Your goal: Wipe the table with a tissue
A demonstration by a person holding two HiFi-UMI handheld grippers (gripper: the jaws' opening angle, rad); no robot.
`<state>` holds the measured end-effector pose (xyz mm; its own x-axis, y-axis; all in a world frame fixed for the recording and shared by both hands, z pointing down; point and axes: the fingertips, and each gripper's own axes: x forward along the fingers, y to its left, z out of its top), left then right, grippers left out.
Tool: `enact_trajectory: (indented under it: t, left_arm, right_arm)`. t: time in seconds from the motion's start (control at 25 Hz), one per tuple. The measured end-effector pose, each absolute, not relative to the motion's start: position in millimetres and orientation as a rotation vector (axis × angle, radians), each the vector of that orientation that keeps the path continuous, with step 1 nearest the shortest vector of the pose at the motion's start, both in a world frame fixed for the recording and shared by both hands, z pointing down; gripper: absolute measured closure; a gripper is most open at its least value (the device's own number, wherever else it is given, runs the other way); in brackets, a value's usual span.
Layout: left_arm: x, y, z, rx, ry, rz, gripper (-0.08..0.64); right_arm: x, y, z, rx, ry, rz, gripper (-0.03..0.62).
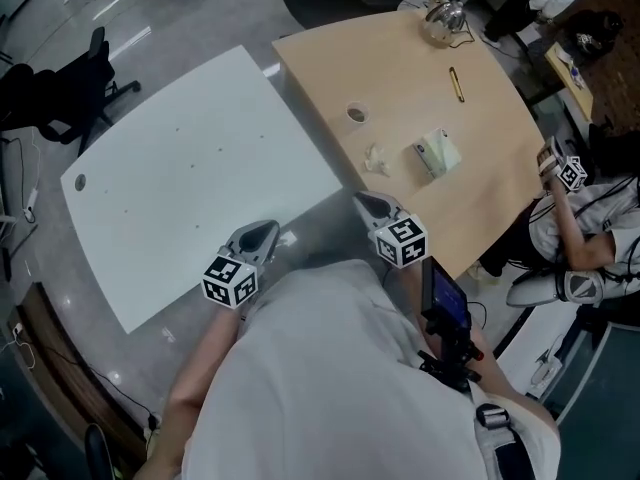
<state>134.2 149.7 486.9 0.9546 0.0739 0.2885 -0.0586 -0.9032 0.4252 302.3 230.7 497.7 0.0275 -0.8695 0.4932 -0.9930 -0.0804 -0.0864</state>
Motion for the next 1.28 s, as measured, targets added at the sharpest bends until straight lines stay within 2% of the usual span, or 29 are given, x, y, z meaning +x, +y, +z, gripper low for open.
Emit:
enact_trajectory:
  t: [0.44, 0.72, 1.12, 1.16, 1.2, 1.28]
  left_arm:
    - [191.9, 134.9, 480.6, 2.677, 0.044, 0.526, 0.552]
    - [230.2, 138.7, 485.8, 2.659, 0.06, 0.586, 0.552]
    - [245.9, 130.3, 490.8, 2.639, -0.032, 0.618, 0.552]
    - [246.6, 129.5, 491.4, 2.637, -0.042, 0.622, 0.552]
    - [247.1, 128.8, 492.0, 2.635, -0.051, 0.625, 0.552]
    - [246.9, 127.6, 492.9, 2.629, -0.076, 0.629, 0.552]
  right_arm:
    - [372.8, 237.6, 521.1, 2.045, -1.85, 0.658, 0.569]
    - [404.5, 249.1, 560.6, 1.613, -1.761, 0.486, 0.568]
    - [434.5, 237.0, 586.9, 1.327, -1.75, 0.406, 0.564]
    - [436.8, 235.0, 588.9, 1.304, -1.75, 0.403, 0.549]
    - [438.6, 233.1, 591.6, 1.277, -1.752, 0.402, 0.452]
    - [440.1, 229.6, 596.2, 1.227, -1.764, 0.397, 0.43]
